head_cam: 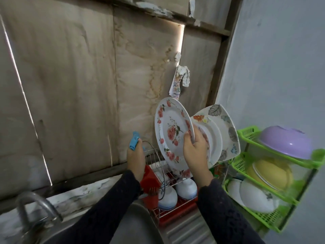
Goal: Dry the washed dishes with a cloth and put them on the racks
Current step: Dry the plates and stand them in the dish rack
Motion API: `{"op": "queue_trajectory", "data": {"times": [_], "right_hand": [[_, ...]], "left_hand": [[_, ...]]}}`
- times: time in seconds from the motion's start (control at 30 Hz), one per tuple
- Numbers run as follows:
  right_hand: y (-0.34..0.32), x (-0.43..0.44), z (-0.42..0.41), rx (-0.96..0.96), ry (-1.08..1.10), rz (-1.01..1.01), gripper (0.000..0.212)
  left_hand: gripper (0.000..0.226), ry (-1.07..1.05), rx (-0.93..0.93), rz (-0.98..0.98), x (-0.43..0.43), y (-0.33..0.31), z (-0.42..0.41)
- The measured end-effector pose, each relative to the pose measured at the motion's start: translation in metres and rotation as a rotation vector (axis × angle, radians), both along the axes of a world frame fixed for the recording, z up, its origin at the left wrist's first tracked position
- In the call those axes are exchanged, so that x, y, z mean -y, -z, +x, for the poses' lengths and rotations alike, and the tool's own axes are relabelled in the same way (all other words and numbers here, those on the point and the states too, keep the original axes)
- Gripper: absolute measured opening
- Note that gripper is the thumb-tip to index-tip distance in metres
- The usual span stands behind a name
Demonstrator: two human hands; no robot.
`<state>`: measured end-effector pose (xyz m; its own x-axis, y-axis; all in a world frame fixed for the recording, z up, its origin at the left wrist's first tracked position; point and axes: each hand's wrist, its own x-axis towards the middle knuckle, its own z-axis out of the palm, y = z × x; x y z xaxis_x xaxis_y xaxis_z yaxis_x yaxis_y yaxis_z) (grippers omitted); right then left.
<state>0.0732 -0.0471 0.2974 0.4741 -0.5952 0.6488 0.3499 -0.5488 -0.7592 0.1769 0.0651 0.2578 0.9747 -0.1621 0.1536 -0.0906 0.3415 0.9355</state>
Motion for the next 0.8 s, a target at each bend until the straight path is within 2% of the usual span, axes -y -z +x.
{"op": "queue_trajectory", "data": {"times": [0.17, 0.33, 0.43, 0.5, 0.63, 0.8], "right_hand": [[0.014, 0.029, 0.027, -0.117, -0.015, -0.052, 0.031], [0.023, 0.043, 0.032, -0.166, -0.126, 0.019, 0.033], [0.040, 0.055, 0.041, -0.380, -0.182, 0.033, 0.031], [0.046, 0.060, 0.044, -0.496, -0.246, 0.066, 0.041], [0.030, 0.062, 0.033, -0.517, -0.362, 0.108, 0.059], [0.021, 0.063, 0.018, -0.415, -0.303, 0.007, 0.065]], "left_hand": [[0.017, -0.075, -0.090, -0.014, 0.011, 0.001, -0.001], [0.016, -0.141, -0.109, 0.014, 0.022, 0.003, -0.012], [0.015, -0.201, -0.091, 0.002, 0.029, -0.002, -0.028], [0.015, -0.225, -0.089, -0.009, 0.033, -0.006, -0.034], [0.017, -0.271, -0.080, -0.037, 0.040, -0.009, -0.044], [0.027, -0.316, -0.053, -0.061, 0.039, -0.016, -0.055]]}}
